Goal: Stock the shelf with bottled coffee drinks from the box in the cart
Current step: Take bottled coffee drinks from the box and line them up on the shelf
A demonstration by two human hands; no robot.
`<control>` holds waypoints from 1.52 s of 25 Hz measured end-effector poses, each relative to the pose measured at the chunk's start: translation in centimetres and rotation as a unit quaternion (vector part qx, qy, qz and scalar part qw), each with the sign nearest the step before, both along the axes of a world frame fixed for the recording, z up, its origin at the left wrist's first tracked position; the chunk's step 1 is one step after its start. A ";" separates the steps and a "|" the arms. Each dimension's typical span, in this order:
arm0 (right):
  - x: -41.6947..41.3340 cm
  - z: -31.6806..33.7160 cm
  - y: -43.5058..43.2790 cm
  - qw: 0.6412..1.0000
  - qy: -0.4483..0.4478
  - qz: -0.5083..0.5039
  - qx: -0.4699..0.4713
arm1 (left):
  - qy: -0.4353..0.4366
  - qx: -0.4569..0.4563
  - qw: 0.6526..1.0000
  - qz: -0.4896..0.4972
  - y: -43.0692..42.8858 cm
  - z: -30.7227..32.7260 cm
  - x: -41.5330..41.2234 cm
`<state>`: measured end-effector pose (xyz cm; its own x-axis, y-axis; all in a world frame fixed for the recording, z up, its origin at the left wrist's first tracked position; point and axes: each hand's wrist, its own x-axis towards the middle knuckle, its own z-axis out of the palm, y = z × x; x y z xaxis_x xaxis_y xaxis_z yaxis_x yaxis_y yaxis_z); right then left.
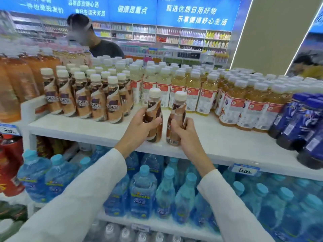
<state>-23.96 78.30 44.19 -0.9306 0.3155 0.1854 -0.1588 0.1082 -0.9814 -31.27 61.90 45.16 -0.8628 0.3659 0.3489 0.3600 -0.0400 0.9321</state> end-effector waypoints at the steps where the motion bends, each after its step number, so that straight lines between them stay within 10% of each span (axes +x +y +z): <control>1: -0.3 -0.3 0.2 1.000 -0.004 0.002 0.010 | 0.003 -0.003 1.000 0.002 -0.1 -0.2 -0.3; 15: 0.7 -1.9 -0.7 0.962 0.008 -0.188 0.200 | 0.029 -0.076 0.996 0.048 -2.0 -2.9 -1.1; 21: 0.7 -1.1 1.5 0.985 -0.058 -0.006 0.164 | 0.032 -0.103 0.989 0.100 -1.4 -2.8 -0.8; 38: 1.5 -2.2 -1.3 0.978 0.062 -0.145 0.140 | 0.032 -0.082 0.983 0.158 -1.9 -3.1 1.3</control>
